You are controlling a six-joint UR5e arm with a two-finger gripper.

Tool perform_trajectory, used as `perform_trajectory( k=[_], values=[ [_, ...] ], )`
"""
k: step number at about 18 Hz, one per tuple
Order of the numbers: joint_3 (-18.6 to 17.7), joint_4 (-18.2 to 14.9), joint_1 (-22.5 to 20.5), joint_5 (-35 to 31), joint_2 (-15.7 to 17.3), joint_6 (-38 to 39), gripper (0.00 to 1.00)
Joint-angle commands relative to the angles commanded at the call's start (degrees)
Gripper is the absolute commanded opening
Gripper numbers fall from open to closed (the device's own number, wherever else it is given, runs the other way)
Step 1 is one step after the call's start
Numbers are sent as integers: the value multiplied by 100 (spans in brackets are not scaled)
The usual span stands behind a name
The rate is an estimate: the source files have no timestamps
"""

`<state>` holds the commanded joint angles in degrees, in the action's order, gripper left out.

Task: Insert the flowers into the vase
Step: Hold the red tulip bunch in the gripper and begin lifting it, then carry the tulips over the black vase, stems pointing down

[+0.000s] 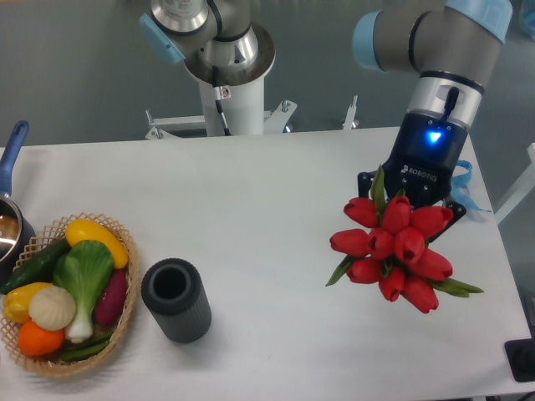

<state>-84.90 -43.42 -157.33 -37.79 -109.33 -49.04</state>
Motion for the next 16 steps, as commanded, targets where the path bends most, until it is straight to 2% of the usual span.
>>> perform_trajectory(
  k=[3,6,12,16],
  values=[
    [-17,26,185,70,-36,-106,22],
    [18,280,431,236,-62,-106,22],
    [-254,536,677,1194,-62,-167,21],
    [-369,536,835,2222,-71,-317,22]
  ],
)
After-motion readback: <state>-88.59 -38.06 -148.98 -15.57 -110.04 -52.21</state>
